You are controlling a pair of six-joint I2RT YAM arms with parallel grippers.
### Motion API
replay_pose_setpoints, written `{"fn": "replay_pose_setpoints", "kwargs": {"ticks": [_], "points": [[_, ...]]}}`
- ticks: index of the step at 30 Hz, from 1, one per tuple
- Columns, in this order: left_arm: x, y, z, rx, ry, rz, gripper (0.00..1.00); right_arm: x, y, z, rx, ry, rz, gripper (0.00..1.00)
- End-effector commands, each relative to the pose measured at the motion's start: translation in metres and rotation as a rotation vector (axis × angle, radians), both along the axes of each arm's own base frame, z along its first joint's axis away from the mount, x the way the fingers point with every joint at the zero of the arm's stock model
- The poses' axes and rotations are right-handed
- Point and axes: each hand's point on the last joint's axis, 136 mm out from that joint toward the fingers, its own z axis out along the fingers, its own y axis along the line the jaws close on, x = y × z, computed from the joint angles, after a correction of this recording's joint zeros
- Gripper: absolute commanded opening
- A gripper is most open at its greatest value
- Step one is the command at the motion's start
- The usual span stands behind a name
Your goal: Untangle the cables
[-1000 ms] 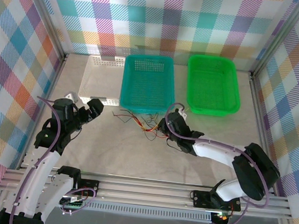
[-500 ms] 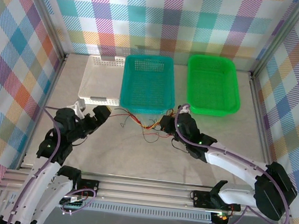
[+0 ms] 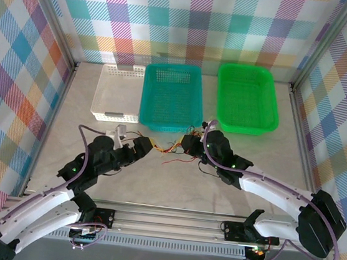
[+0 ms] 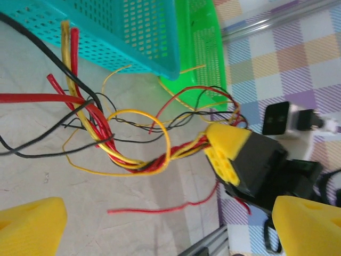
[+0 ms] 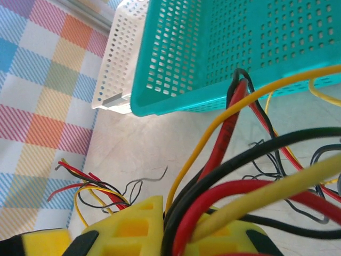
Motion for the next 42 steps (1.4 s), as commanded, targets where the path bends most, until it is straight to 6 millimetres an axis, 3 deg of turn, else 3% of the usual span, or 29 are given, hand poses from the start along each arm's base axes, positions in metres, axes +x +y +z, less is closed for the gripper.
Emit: {"fn": "replay_pose_setpoints", "kwargs": {"ticks": [1,4,13,19,26,30,36,42], "points": [[0.009,-0.013,0.006,0.026,-0.037,0.018,0.98,-0.004,0.012,0.05,0.109,-0.101,0.051,0.0],[0.012,-0.019,0.003,0.108,-0.04,0.018,0.97,-0.007,0.009,0.056,0.116,-0.115,0.057,0.0],[0.023,-0.003,0.007,0.121,-0.06,0.157,0.9,-0.018,0.005,0.063,0.14,-0.126,0.084,0.0],[0.012,0.009,0.005,0.045,-0.064,0.211,0.85,-0.018,-0.004,0.063,0.131,-0.133,0.052,0.0],[-0.005,0.008,0.016,-0.015,-0.134,0.206,0.83,-0.017,-0.007,0.064,0.131,-0.126,0.035,0.0],[-0.011,0.006,0.011,-0.019,-0.132,0.197,0.8,-0.017,-0.008,0.065,0.133,-0.124,0.031,0.0],[-0.015,0.014,0.029,-0.01,-0.209,0.206,0.79,-0.018,-0.01,0.064,0.13,-0.12,0.022,0.0],[-0.013,-0.002,0.012,0.048,-0.169,0.158,0.79,-0.021,-0.003,0.073,0.175,-0.114,0.052,0.0]]}}
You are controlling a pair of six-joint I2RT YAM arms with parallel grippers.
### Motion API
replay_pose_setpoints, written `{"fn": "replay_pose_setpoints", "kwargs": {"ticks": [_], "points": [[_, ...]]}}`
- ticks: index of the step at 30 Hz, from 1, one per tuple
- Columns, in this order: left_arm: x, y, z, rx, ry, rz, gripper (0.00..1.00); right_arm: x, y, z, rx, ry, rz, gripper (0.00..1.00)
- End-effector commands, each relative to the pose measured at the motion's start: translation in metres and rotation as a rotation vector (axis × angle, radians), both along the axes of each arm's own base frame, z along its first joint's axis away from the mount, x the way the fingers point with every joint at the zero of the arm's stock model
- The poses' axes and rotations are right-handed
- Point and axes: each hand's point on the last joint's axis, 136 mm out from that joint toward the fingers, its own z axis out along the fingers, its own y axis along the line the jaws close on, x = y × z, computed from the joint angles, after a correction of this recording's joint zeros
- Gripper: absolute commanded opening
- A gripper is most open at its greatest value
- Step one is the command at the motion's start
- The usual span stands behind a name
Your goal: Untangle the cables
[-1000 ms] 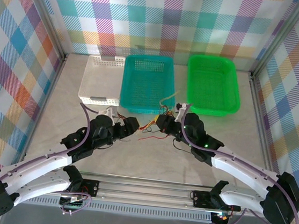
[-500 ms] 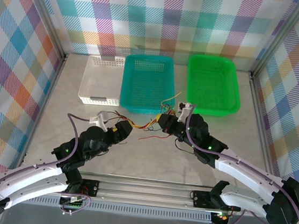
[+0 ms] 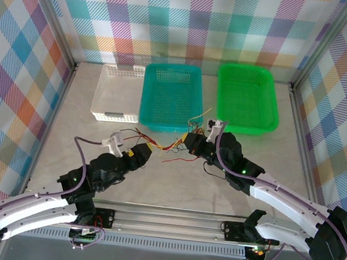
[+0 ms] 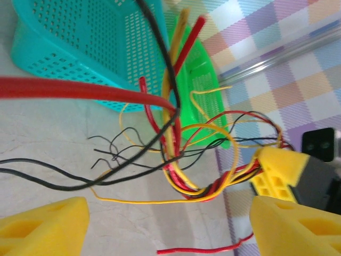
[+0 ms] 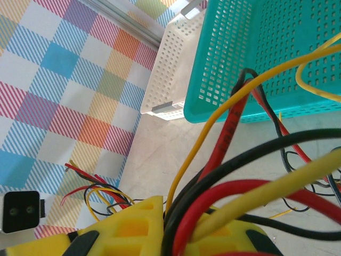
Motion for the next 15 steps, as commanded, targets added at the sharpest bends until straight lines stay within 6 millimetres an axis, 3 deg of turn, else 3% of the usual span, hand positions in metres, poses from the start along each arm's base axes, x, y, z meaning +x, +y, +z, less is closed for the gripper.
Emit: {"fn": "replay_pose_setpoints", "kwargs": {"ticks": [1,11,15], "points": [[0.001,-0.006,0.002,0.015,-0.012,-0.009,0.79,-0.004,0.006,0.024,0.075,-0.035,0.029,0.0],[0.009,-0.006,0.015,0.024,-0.056,0.027,0.78,-0.013,0.023,0.022,0.137,0.026,0.115,0.0],[0.011,-0.01,0.012,0.028,-0.054,0.022,0.65,-0.015,0.027,0.019,0.148,0.05,0.136,0.0]]}}
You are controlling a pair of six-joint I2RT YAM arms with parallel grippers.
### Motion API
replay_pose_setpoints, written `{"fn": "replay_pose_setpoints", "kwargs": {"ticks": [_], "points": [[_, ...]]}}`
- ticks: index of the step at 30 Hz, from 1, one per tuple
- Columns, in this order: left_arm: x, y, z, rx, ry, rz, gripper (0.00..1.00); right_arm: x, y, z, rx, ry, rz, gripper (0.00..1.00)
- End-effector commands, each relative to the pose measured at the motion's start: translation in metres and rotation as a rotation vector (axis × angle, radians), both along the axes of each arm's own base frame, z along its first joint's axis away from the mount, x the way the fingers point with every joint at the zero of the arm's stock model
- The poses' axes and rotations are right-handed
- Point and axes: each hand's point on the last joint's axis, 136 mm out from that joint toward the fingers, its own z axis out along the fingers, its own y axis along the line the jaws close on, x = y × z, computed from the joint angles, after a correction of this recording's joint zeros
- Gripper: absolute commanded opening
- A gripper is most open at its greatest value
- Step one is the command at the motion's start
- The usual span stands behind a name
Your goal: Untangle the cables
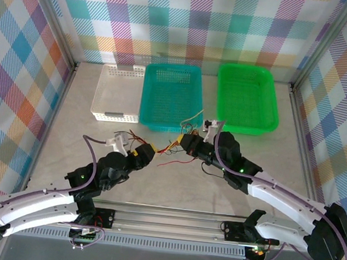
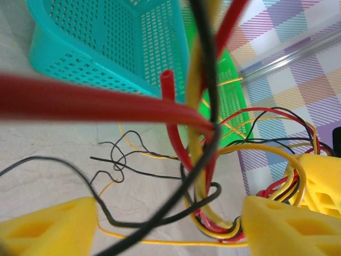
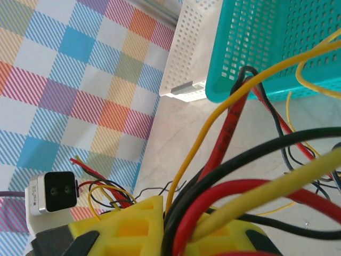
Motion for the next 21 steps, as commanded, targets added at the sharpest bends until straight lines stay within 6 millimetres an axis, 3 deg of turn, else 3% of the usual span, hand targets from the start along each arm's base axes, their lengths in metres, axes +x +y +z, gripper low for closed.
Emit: {"fn": "replay_pose_setpoints", "kwargs": {"ticks": [1,6,10,20,21], "points": [[0.003,-0.005,0.023,-0.046,-0.053,0.004,0.59,-0.006,0.012,0.018,0.08,-0.007,0.056,0.0],[0.003,0.004,0.029,-0.039,-0.078,0.03,0.34,-0.009,0.016,0.011,0.059,0.031,0.084,0.0],[0.002,0.013,0.035,-0.025,-0.101,0.051,0.0,-0.014,0.018,0.003,0.04,0.051,0.111,0.0],[0.002,0.007,0.038,0.001,-0.108,0.023,0.0,-0.028,0.01,-0.013,-0.054,0.071,0.164,0.0],[0.003,0.007,0.039,0.004,-0.108,0.024,0.0,-0.029,0.009,-0.014,-0.057,0.071,0.163,0.05]]}}
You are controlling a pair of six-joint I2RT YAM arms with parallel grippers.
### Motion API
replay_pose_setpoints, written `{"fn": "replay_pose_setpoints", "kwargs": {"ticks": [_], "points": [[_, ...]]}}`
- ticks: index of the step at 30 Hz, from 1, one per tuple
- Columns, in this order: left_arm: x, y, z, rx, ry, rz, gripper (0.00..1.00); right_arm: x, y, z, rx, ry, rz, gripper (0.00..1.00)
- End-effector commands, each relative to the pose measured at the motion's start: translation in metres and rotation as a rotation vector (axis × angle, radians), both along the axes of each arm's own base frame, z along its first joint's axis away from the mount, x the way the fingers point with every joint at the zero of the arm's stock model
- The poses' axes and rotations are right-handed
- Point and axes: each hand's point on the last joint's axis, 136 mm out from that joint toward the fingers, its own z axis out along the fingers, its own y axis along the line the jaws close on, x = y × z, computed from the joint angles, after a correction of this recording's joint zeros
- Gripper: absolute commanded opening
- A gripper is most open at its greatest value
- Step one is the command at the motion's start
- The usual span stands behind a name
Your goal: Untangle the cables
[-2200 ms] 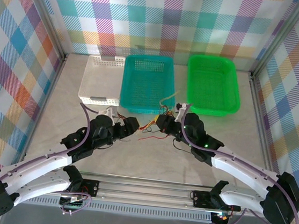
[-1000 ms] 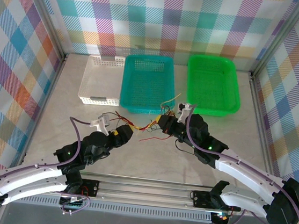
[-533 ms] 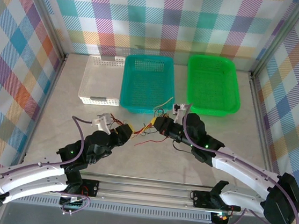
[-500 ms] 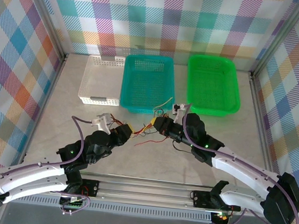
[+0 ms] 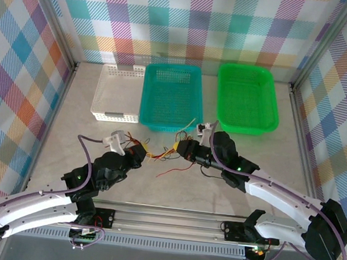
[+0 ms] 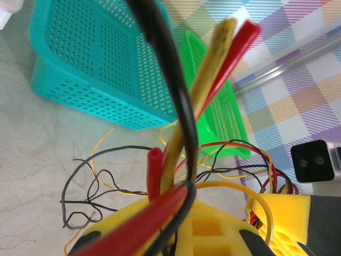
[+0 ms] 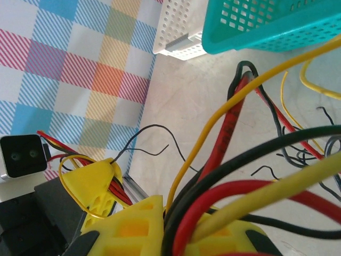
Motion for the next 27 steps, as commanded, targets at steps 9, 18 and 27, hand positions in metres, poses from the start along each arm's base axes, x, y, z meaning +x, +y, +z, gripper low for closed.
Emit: {"fn": "replay_pose_setpoints", "kwargs": {"ticks": [9,18,27], "points": [[0.006,-0.025,0.029,0.067,-0.038,-0.067,0.0,-0.026,-0.034,0.036,-0.068,-0.116,0.061,0.76],[0.008,-0.054,0.026,0.243,0.017,-0.178,0.0,-0.035,-0.047,0.063,-0.183,-0.225,0.122,0.65],[0.012,-0.065,0.028,0.262,0.022,-0.216,0.0,-0.038,-0.05,0.058,-0.153,-0.204,0.102,0.59]]}}
